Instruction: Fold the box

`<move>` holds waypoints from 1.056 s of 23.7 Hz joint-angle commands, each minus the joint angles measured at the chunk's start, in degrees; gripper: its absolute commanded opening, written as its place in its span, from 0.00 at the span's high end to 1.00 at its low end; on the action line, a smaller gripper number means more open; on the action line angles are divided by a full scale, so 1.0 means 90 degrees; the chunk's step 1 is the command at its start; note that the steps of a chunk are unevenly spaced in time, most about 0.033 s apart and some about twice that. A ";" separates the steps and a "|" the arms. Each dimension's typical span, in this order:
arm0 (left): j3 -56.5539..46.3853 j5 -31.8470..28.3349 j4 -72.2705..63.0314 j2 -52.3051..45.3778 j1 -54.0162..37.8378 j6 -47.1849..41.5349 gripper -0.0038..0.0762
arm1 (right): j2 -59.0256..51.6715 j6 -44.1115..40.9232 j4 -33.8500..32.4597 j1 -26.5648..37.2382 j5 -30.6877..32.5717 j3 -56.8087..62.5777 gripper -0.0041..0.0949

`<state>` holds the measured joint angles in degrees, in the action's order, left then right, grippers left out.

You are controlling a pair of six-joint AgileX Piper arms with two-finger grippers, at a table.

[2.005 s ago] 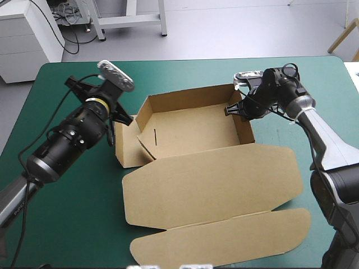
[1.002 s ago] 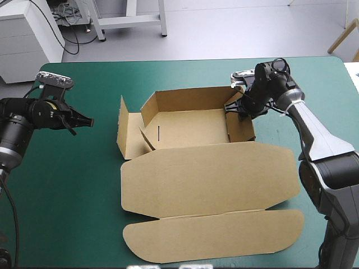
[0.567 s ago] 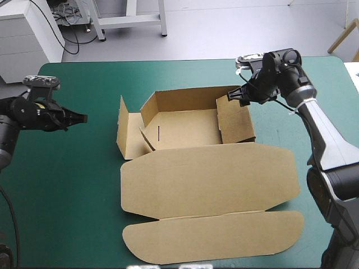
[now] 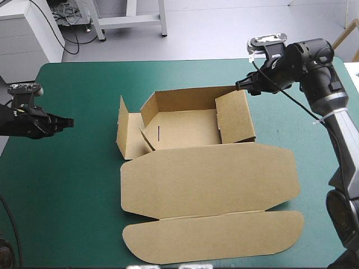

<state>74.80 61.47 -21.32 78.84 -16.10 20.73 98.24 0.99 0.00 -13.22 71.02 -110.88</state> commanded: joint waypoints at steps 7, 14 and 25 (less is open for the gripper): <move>0.0214 -0.0162 -0.0215 -0.0221 0.0000 0.0038 0.95 | 0.1103 -0.0001 0.0067 0.0014 -0.0230 -0.0186 0.43; 0.0214 -0.0162 -0.0215 -0.0221 0.0000 0.0038 0.95 | 0.1793 -0.0012 0.0096 0.0014 -0.0230 -0.0186 0.43; 0.0214 -0.0263 -0.0161 -0.0221 0.0000 0.0038 0.95 | 0.2003 -0.0028 0.0369 0.0014 -0.0230 -0.0186 0.55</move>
<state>74.93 61.21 -21.52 78.83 -16.10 21.08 119.15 0.75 3.59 -13.22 69.86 -110.88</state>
